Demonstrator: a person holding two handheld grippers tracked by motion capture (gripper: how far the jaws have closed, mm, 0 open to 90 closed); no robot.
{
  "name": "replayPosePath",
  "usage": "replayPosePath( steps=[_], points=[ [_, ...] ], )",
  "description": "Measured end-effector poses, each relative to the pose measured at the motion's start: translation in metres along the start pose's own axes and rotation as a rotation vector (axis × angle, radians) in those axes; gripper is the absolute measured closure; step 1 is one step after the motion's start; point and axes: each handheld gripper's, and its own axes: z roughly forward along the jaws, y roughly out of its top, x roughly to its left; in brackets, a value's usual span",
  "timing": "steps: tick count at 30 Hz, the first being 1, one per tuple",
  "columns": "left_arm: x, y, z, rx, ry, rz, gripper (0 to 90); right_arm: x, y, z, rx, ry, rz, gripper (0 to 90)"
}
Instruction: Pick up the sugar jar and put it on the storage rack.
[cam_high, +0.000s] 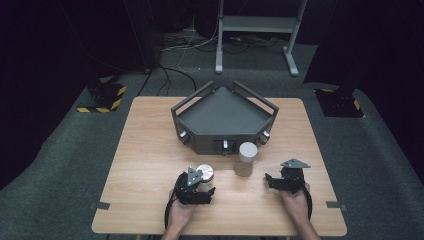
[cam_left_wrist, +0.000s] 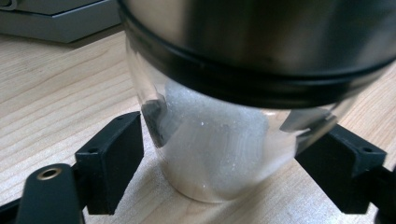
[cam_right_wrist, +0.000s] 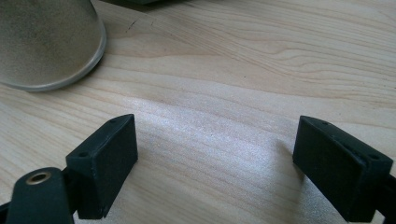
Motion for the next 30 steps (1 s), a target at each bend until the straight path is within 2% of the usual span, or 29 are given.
replayPosePath(
  steps=[12,17,23,30],
  points=[
    [-0.0017,0.0012,0.0019,-0.009,0.0,0.011,24.2,0.0,0.0,0.0,0.0,0.0,0.0,13.4],
    [-0.0015,0.0004,0.0015,-0.015,0.008,0.004,28.6,0.0,0.0,0.0,0.0,0.0,0.0,13.4],
    [-0.0018,0.0003,0.0016,-0.015,0.01,0.005,29.4,0.0,0.0,0.0,0.0,0.0,0.0,13.4],
    [-0.0047,0.0023,0.0004,-0.011,0.022,0.036,30.8,0.0,0.0,0.0,0.0,0.0,0.0,13.4]
  ],
)
